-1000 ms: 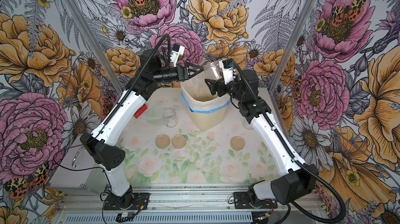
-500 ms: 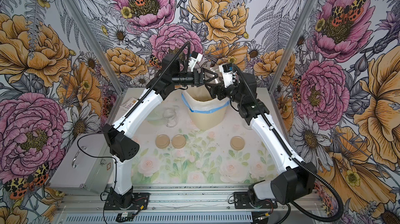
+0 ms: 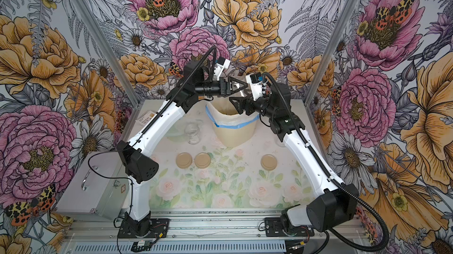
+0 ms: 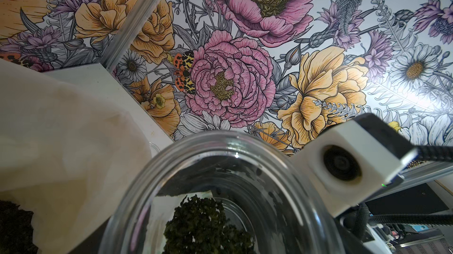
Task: Empty moldy tea leaves from jars
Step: Pour the moldy tea leaves from the jar into the trash bin.
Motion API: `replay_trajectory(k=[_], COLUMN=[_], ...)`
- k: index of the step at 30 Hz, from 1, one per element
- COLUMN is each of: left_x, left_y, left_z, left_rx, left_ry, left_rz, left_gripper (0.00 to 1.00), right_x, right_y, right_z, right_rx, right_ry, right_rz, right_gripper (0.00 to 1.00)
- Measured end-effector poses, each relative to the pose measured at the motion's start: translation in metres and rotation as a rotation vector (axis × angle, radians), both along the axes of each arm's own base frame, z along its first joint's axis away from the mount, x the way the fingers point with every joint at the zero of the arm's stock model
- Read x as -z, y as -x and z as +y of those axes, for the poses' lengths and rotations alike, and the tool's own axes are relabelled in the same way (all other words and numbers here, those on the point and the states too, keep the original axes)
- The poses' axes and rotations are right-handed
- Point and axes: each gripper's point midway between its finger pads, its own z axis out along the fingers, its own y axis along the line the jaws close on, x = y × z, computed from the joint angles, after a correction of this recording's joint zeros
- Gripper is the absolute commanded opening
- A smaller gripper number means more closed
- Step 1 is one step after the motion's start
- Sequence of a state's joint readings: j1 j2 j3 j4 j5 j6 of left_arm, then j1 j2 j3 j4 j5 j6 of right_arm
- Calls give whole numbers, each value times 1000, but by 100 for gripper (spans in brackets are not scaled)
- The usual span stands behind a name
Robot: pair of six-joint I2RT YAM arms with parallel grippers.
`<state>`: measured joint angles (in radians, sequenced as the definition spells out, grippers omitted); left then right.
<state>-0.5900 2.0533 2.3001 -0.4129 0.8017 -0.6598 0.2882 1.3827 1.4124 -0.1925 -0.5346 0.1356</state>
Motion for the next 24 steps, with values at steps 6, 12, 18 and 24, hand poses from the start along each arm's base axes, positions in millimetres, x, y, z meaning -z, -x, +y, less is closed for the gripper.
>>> replay_trajectory(k=[6,12,18,24], left_x=[0,-2,-16,-18], left_y=[-1,0,-5,-10], left_z=[1,-1,6,9], left_rx=[-8,-14,-62,-92], left_ry=[3,13,64,89], left_rz=[20,84,204,296], left_gripper=[60,59,57,57], right_x=[1,-2,-18,-19], right_y=[-2,3,6,3], right_z=[-2,-8,-13,-15], right_rx=[18,51,70,86], right_ry=[-6,-18,-21,-28], right_rz=[9,-22,-103,-128], right_gripper=[80,92,95,100])
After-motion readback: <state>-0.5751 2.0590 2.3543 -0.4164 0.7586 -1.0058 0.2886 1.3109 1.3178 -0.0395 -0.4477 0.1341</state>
